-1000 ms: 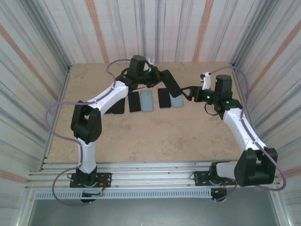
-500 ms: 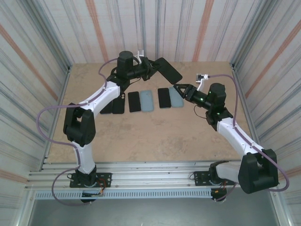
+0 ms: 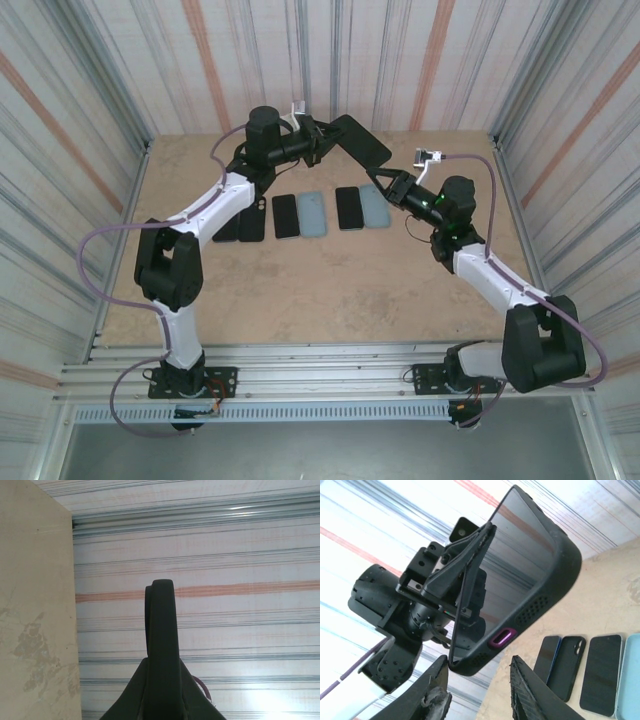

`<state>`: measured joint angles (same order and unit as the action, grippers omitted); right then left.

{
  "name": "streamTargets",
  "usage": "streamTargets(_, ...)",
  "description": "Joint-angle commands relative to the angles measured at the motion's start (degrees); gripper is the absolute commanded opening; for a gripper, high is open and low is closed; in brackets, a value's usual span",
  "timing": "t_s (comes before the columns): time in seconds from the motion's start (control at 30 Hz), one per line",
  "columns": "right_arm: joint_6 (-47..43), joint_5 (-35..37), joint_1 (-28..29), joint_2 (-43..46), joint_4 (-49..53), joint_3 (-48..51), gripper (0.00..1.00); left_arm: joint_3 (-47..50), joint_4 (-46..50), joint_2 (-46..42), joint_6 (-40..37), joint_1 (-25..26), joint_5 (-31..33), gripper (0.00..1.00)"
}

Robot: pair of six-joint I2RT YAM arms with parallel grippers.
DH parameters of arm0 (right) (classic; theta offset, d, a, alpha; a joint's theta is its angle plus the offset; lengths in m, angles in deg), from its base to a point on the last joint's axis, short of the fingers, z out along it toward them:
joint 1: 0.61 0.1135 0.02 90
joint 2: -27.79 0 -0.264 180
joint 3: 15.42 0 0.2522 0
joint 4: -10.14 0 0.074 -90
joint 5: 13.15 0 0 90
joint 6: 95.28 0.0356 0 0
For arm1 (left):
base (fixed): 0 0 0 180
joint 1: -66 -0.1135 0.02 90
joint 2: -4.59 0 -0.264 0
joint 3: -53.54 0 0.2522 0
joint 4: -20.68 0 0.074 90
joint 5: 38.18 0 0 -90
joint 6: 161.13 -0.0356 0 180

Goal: Take the phone out of the phone case

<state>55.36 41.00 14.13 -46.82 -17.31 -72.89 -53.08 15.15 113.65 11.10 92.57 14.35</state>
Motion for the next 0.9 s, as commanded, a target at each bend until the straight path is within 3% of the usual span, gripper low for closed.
streamTargets(0.0,2.1,0.2,0.3,-1.1,-3.4,-1.4,0.32,-0.4,-5.0,-4.7,1.9,-0.4,-1.9,0.10)
streamTargets(0.37,4.1,-0.4,0.1,-3.1,-6.1,-2.5,0.17,-0.7,-6.3,-5.1,3.7,-0.4,-2.0,0.09)
streamTargets(0.7,3.9,-1.4,-0.8,-4.3,-5.9,-2.4,0.12,-1.6,-7.3,-5.6,6.3,-0.3,-2.0,0.08)
streamTargets(0.87,0.1,-2.3,-1.5,-4.7,-0.1,-3.2,0.09,-2.0,-9.9,-5.5,10.5,-0.1,-2.6,0.07)
